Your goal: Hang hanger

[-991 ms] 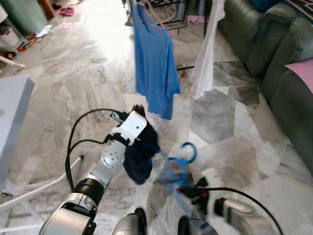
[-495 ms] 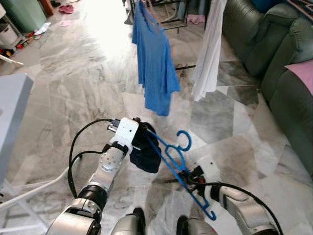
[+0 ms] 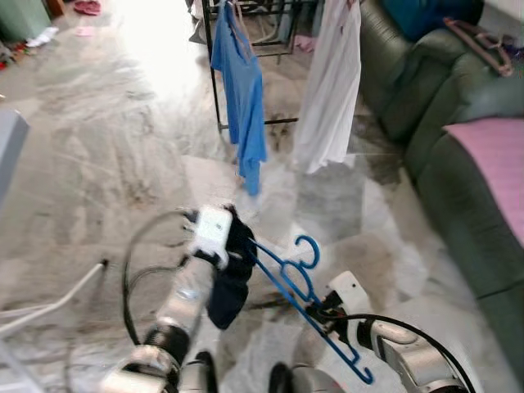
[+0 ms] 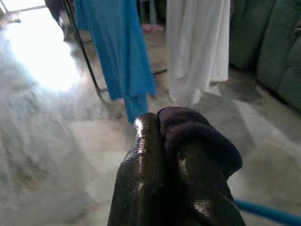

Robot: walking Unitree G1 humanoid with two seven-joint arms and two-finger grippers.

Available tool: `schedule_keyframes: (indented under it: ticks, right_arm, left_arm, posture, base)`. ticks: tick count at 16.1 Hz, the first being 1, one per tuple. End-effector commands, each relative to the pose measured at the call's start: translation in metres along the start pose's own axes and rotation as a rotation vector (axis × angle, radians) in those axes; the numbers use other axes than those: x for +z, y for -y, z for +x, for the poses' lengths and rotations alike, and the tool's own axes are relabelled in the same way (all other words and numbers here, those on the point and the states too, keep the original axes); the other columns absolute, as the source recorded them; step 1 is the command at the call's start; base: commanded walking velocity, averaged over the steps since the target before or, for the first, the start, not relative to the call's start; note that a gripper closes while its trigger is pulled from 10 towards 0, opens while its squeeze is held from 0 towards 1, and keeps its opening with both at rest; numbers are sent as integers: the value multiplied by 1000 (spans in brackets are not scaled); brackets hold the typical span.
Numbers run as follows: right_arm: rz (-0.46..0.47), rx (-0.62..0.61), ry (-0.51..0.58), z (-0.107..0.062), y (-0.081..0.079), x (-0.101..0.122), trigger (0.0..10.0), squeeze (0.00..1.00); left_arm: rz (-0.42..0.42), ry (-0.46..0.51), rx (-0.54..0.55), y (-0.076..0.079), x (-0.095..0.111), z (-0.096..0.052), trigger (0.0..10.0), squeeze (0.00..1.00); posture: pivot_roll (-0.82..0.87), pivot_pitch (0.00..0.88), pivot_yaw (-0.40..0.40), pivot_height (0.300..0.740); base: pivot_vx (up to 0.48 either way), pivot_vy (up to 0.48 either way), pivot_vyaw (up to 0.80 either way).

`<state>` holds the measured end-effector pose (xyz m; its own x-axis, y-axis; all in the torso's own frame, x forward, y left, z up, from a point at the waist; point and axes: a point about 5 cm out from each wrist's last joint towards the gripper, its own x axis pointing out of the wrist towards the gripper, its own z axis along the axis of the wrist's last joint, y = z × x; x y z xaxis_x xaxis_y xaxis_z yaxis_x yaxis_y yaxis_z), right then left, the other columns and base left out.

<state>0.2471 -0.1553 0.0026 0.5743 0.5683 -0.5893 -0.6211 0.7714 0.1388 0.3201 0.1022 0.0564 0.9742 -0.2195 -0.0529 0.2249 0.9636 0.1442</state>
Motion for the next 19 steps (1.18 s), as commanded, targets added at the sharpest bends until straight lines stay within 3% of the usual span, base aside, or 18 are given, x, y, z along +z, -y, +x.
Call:
schedule_keyframes:
  ticks: [1,4,8,12,19]
  right_arm:
    - [-21,6,-5,2,-2,0,10000,0]
    - [-48,-5,-13,6,2,4,10000,0]
    - [3,-93,53,12,-1,3,10000,0]
    - [30,-112,56,15,-9,-9,10000,0]
    - [39,-143,82,13,-8,-9,10000,0]
  left_arm:
    - [-18,-45,39,-7,-11,-7,10000,0]
    - [-82,-141,60,-6,-34,-21,10000,0]
    - [-63,-234,44,-16,-54,-35,10000,0]
    - [-70,-227,42,-24,-49,-29,10000,0]
    - [-55,-143,-44,-14,-35,-21,10000,0]
  posture:
    - [-114,154,-115,740]
    - [-100,145,-117,740]
    - [-102,151,-60,740]
    - [-119,163,-24,740]
    - [-124,190,3,740]
  base:
    - [0,0,0]
    - [0,0,0]
    - [0,0,0]
    - [0,0,0]
    - [0,0,0]
